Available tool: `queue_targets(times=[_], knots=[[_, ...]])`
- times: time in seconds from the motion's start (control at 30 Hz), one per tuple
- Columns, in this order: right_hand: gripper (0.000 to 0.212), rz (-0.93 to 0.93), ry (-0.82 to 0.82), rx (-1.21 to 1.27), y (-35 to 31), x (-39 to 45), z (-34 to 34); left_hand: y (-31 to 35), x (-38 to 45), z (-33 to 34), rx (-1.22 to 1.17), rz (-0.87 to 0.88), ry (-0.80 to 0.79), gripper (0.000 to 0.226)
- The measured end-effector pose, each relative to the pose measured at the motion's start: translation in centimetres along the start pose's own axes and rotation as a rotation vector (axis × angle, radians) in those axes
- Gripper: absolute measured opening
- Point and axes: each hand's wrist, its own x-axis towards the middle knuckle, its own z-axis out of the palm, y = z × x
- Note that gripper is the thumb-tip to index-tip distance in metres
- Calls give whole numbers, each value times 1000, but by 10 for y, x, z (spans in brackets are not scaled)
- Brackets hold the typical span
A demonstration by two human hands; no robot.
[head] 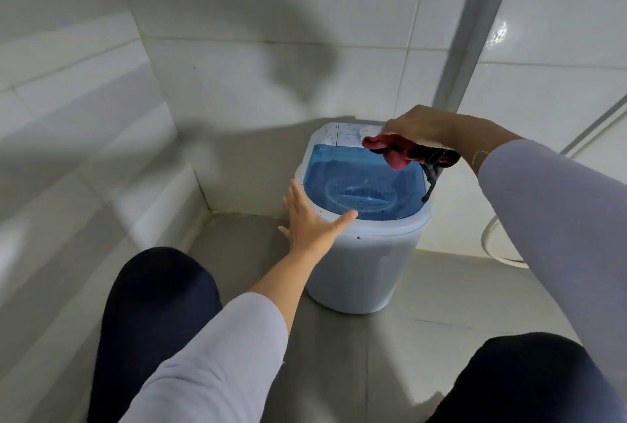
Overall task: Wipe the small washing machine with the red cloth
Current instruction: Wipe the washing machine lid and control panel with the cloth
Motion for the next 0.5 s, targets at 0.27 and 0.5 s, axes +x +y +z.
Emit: queue_targets(times=[0.27, 0.5], knots=[[26, -433, -50, -147, -16, 31, 4, 2, -6, 17, -82, -129, 86, 139], [34, -803, -88, -369, -18, 59, 37, 1, -14, 25, -149, -211, 140, 137]])
